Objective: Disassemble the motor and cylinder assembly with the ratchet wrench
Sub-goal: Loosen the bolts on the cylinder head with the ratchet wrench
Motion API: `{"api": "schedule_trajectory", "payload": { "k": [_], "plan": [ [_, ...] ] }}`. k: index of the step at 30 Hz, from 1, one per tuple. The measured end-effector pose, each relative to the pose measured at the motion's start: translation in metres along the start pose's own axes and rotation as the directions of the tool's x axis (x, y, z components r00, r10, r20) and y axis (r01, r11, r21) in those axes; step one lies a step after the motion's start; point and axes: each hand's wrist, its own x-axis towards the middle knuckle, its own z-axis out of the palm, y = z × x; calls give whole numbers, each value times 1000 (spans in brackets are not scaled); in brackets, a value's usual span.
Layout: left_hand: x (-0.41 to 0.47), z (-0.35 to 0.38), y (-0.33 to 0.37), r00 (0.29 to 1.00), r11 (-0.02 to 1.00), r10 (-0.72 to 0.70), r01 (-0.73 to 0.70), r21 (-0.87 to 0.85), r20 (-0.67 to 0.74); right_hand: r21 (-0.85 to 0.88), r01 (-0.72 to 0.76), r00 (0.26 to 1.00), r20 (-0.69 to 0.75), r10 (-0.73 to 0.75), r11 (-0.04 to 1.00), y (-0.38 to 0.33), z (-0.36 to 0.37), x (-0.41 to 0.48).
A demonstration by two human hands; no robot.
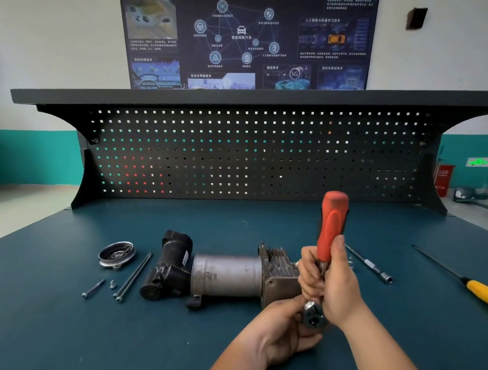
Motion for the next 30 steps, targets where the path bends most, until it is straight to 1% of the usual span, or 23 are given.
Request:
{"api": "schedule_trajectory", "payload": {
  "k": [2, 7, 9, 12, 14, 15, 16, 18, 19, 20, 21, 23, 27, 30],
  "plan": [
    [2, -1, 0, 1000, 1000, -15, 15, 2, -2, 38, -24, 1000, -2, 24, 999, -1, -4, 3],
    [10, 1, 0, 999, 999, -38, 39, 24, -18, 118, -101, 993, 72, 93, 988, -7, -17, 6],
    [14, 3, -3, 1000, 1000, 13, -13, 16, -27, 148, -133, 988, 98, 120, 980, -12, -22, 7],
    [19, 5, -8, 994, 995, 97, -98, -18, -52, 243, -189, 974, 172, 149, 951, -18, -34, 11],
    [21, 4, -11, 990, 991, 125, -127, -34, -58, 364, -214, 956, 267, 119, 907, -13, -45, 13],
    [23, 3, -13, 989, 990, 135, -137, -30, -58, 453, -225, 941, 331, 72, 863, -9, -49, 14],
    [25, 2, -14, 988, 989, 144, -146, -25, -63, 516, -211, 935, 354, 18, 830, -8, -52, 13],
    [27, 1, -17, 983, 986, 162, -165, -18, -91, 553, -156, 933, 355, -61, 819, -6, -54, 9],
    [29, 1, -18, 980, 985, 171, -172, -6, -101, 527, -146, 944, 326, -41, 837, -3, -56, 7],
    [29, 1, -18, 978, 984, 179, -180, 1, -109, 465, -121, 964, 264, -7, 877, -3, -55, 5],
    [29, 2, -18, 975, 982, 187, -188, 1, -116, 387, -90, 984, 178, 22, 918, -4, -52, 3],
    [27, 3, -19, 972, 979, 201, -203, -1, -125, 292, -31, 1000, 14, 28, 956, -5, -49, 0],
    [27, 5, -20, 975, 981, 193, -193, 11, -111, 322, -37, 989, -125, 81, 946, -10, -50, 1],
    [24, 7, -18, 979, 984, 176, -175, 26, -102, 348, -57, 982, -151, 116, 936, -11, -52, 3]
  ]
}}
